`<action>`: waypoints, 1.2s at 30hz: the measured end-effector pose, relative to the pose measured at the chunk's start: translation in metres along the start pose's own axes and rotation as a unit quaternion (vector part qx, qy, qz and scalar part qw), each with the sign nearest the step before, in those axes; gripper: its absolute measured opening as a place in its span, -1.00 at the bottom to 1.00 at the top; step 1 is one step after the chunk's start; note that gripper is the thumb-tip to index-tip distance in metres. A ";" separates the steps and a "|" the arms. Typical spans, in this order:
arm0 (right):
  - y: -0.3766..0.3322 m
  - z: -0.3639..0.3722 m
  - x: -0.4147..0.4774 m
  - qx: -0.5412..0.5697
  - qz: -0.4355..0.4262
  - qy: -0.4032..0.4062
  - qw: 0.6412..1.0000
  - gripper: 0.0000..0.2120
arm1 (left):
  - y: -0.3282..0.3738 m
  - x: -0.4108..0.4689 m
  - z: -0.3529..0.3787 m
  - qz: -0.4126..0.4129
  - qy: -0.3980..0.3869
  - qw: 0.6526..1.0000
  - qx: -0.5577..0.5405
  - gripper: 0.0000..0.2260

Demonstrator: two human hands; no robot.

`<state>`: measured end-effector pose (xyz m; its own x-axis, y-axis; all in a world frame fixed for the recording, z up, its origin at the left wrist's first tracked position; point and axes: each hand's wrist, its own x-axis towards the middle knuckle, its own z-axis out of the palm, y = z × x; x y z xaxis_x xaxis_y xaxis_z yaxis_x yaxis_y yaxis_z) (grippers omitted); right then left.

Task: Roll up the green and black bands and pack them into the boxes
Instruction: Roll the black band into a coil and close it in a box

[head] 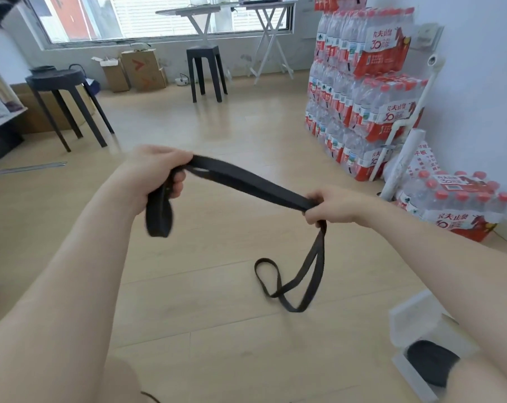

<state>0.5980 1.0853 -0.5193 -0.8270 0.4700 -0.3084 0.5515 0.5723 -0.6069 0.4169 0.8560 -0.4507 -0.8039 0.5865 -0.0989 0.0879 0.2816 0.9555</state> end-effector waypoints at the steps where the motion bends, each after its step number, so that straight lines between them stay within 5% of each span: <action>1: -0.005 -0.007 -0.005 0.037 -0.009 0.007 0.999 -0.82 | -0.008 0.002 -0.007 -0.028 -0.011 0.996 0.088 -0.79; 4: -0.026 -0.022 -0.021 0.121 -0.072 0.028 0.990 -0.87 | -0.033 0.008 -0.019 -0.054 -0.083 0.911 0.401 -0.81; 5: -0.036 -0.024 -0.027 0.128 -0.099 0.028 0.986 -0.89 | -0.037 0.010 -0.017 -0.028 -0.099 0.898 0.428 -0.80; 9: -0.071 -0.020 -0.042 0.106 -0.181 0.019 0.978 -0.79 | -0.020 -0.011 0.035 0.063 -0.248 0.959 0.119 -0.53; 11: -0.073 -0.017 -0.040 0.117 -0.180 0.045 0.976 -0.74 | -0.019 -0.021 0.062 0.106 -0.282 0.945 0.129 -0.54; 16: -0.065 -0.034 -0.039 0.293 -0.166 0.138 0.931 -0.89 | -0.038 0.001 0.060 0.117 -0.115 0.983 0.081 -0.68; 21: -0.083 -0.065 -0.046 0.534 -0.241 0.096 0.805 -0.88 | -0.113 -0.017 0.115 0.023 -0.323 0.872 0.367 -0.34; 24: -0.095 -0.070 -0.049 0.577 -0.265 0.075 0.769 -0.90 | -0.149 -0.042 0.165 -0.071 -0.340 0.919 0.184 -0.10; 26: -0.095 -0.073 -0.050 0.607 -0.279 0.072 0.740 -0.91 | -0.164 -0.058 0.191 -0.153 -0.278 0.948 0.012 -0.19; 29: -0.088 -0.081 -0.053 0.650 -0.303 0.065 0.694 -0.94 | -0.196 -0.090 0.219 -0.183 -0.357 0.915 0.044 -0.37; 32: -0.075 -0.087 -0.054 0.629 -0.319 0.078 0.704 -0.96 | -0.223 -0.113 0.227 -0.189 -0.463 0.850 0.168 -0.67; 36: -0.058 -0.087 -0.041 0.569 -0.250 0.166 0.766 -0.93 | -0.214 -0.093 0.201 -0.228 -0.446 0.837 0.221 -0.87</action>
<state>0.6089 1.0913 -0.4074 -0.7259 0.6367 0.2600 -0.4333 -0.1298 -0.8919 0.5915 0.8938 -0.7021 -0.0720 0.6194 -0.7817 0.2581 0.7686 0.5853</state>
